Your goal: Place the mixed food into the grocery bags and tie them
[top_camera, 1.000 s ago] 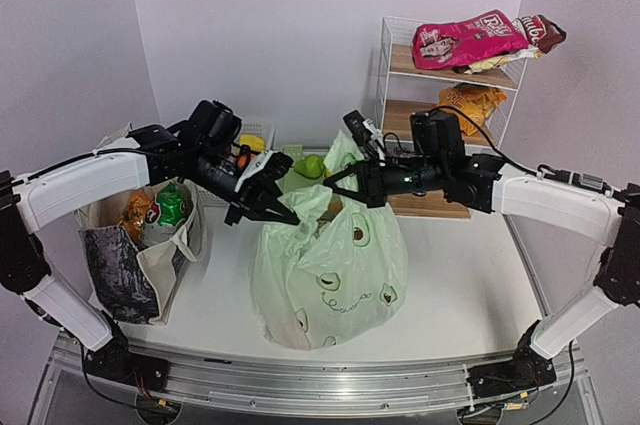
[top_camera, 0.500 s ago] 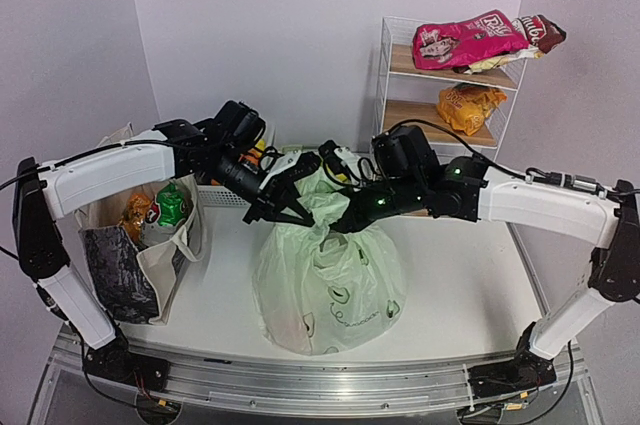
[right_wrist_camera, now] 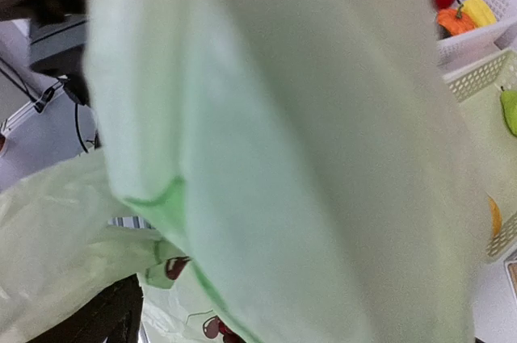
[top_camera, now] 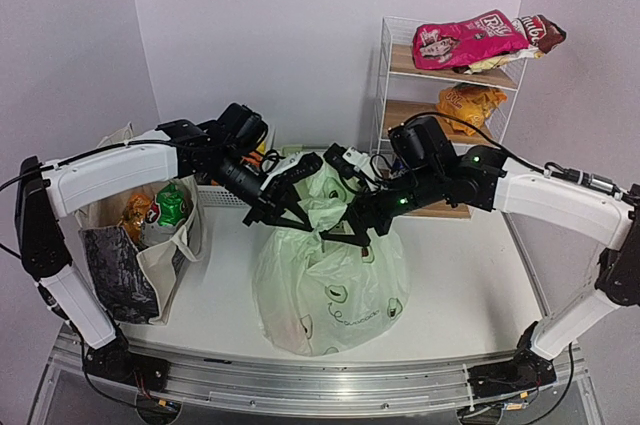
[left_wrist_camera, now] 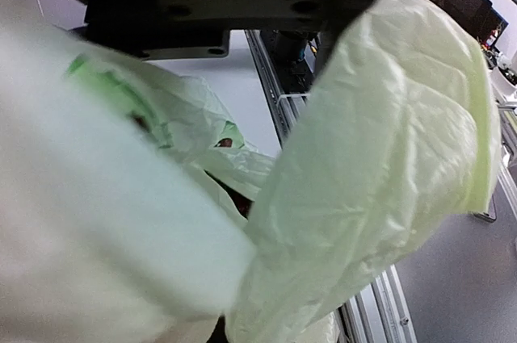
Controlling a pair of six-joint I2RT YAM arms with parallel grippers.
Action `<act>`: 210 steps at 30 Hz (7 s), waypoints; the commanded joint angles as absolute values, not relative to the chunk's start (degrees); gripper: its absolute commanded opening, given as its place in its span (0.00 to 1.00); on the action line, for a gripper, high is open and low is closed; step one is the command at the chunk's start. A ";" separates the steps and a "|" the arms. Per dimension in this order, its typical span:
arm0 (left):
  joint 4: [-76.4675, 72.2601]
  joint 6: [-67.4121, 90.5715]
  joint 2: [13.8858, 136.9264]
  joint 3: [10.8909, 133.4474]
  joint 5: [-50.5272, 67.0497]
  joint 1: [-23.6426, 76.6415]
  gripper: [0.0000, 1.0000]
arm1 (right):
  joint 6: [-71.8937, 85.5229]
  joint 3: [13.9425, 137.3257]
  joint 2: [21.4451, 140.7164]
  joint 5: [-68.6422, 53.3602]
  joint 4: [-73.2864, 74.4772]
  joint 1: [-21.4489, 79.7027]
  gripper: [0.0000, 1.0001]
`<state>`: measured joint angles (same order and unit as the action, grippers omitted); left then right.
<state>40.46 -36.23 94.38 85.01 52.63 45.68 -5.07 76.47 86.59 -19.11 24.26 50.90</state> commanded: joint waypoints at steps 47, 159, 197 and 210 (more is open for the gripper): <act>32.39 -33.85 87.29 84.77 54.36 39.70 1.00 | -3.12 74.71 84.27 -29.62 15.57 46.77 0.00; 10.09 -58.76 85.04 65.65 24.93 57.32 0.00 | 3.96 69.28 77.22 -20.24 18.93 42.96 0.93; 10.14 -59.95 85.04 65.81 22.62 57.19 0.09 | -10.81 83.46 94.98 -33.67 33.65 42.28 0.00; 32.57 -44.09 87.06 85.39 43.68 45.97 0.83 | -25.46 71.61 81.71 -17.06 13.58 47.12 0.00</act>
<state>29.29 -56.26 85.80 75.78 36.98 47.58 -19.12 76.23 87.49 -22.07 25.76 45.12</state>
